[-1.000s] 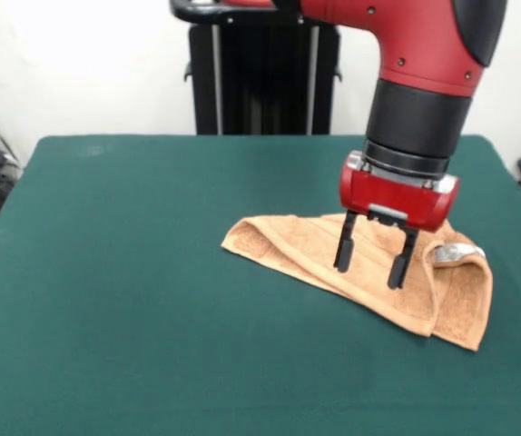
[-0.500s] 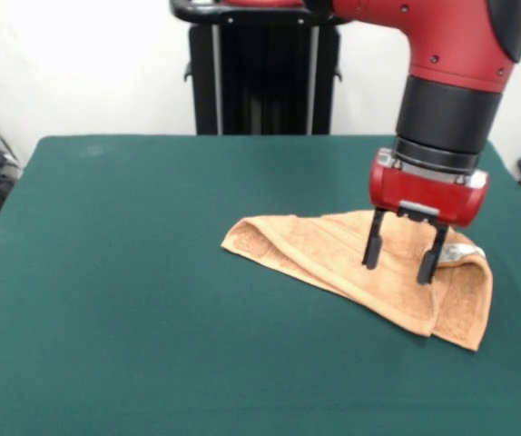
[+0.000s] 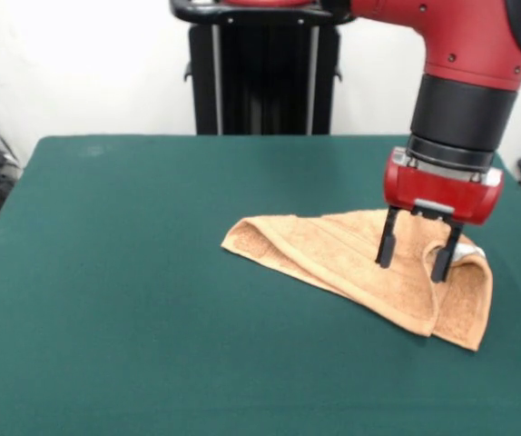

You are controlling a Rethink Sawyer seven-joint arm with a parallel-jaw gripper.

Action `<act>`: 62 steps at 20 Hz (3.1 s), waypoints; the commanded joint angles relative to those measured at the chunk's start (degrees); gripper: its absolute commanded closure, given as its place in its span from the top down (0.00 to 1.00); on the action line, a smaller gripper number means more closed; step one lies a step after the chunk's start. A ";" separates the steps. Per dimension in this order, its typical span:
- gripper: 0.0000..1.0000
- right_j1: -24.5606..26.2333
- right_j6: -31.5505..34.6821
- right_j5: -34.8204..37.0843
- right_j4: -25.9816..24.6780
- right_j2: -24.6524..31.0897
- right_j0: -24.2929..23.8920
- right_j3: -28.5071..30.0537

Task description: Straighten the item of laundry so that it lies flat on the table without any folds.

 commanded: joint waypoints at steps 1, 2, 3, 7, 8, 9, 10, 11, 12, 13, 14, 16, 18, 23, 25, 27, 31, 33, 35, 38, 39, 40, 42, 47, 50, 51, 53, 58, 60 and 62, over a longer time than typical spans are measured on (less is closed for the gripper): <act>1.00 5.15 10.68 0.10 1.18 6.68 0.20 2.98; 1.00 5.42 10.80 -0.43 1.18 6.86 0.20 3.12; 1.00 6.00 11.04 -1.01 1.24 6.86 0.39 3.04; 1.00 7.94 12.24 -2.82 1.72 6.54 1.27 2.54; 1.00 8.35 12.52 -3.10 1.87 6.36 1.54 2.37; 1.00 8.72 12.83 -3.27 2.07 6.15 1.84 2.17; 1.00 9.08 13.03 -3.43 2.29 6.00 2.11 1.95; 1.00 9.53 13.33 -3.40 2.56 5.67 2.47 1.52; 1.00 9.85 13.58 -3.36 2.81 5.47 2.75 1.26; 1.00 10.05 13.76 -3.00 3.07 5.02 3.08 0.80; 1.00 10.34 13.96 -2.90 3.38 4.72 3.38 0.51; 1.00 10.85 14.01 -2.84 3.82 4.50 3.68 -0.08; 1.00 11.04 14.11 -2.70 4.20 4.18 4.00 -0.30; 1.00 11.09 14.89 -1.62 5.43 3.07 5.38 -0.54; 1.00 10.59 14.93 -0.53 5.88 2.71 5.79 -0.66; 1.00 9.91 14.63 0.33 6.17 2.54 5.96 -0.54; 1.00 9.02 14.29 1.05 6.51 2.34 6.12 -0.06; 1.00 8.62 13.97 1.29 6.51 2.37 5.94 0.11; 1.00 8.15 13.72 1.18 6.37 2.66 5.70 0.59; 1.00 7.13 13.24 1.41 6.05 2.97 5.34 1.44; 1.00 6.79 13.05 1.07 5.88 3.33 5.18 2.02; 1.00 6.59 12.95 0.88 5.77 3.45 5.07 2.32; 1.00 6.58 12.79 0.44 5.57 3.58 5.03 2.63; 1.00 6.03 12.26 -1.21 4.88 4.47 4.28 4.60; 1.00 4.65 11.53 -2.89 3.77 5.31 3.42 7.66; 1.00 3.95 11.21 -3.68 3.20 5.70 2.97 9.13; 1.00 2.40 9.68 -5.64 1.53 7.35 1.05 12.18; 1.00 -0.96 6.63 -8.82 -2.66 10.98 -3.96 18.11; 1.00 -0.87 6.87 -10.06 -3.72 11.63 -4.73 18.76; 1.00 -0.12 7.86 -11.13 -4.14 11.87 -4.74 18.63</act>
